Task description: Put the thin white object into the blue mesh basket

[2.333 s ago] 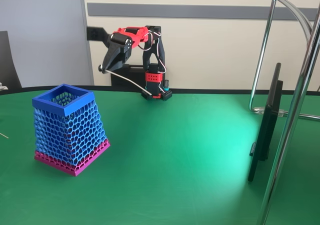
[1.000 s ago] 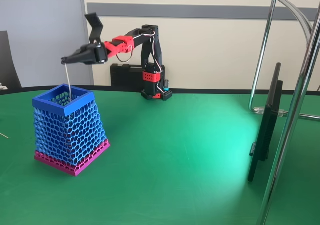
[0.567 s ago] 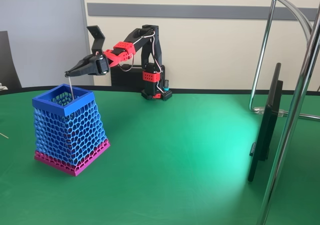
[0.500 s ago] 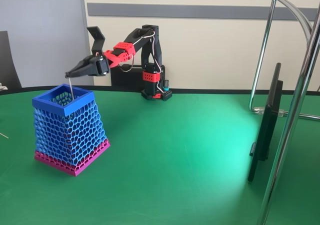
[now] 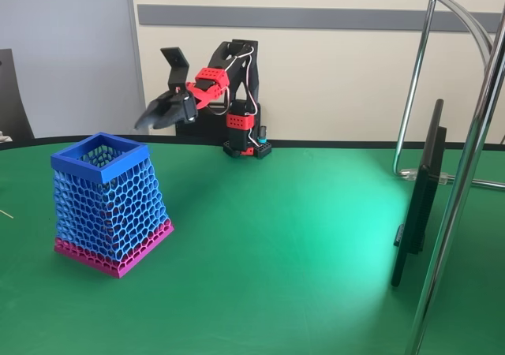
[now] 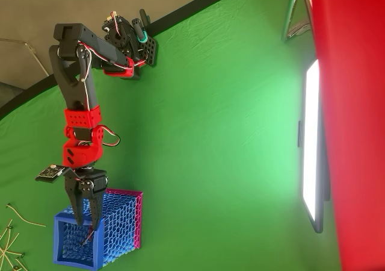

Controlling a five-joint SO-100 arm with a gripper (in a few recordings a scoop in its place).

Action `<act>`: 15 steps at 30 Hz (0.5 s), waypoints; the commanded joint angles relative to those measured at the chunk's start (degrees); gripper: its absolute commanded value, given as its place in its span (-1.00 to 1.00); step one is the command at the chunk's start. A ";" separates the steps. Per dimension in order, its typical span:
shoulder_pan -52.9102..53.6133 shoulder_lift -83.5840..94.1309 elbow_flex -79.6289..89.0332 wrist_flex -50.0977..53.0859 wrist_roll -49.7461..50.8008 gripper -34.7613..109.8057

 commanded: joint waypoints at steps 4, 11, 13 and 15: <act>-4.31 12.13 8.17 -1.05 0.97 -0.20; -10.72 26.54 20.57 -1.05 6.68 -0.46; -12.22 30.23 23.91 -1.05 9.49 -0.51; -13.18 33.66 27.42 -1.05 11.95 -0.51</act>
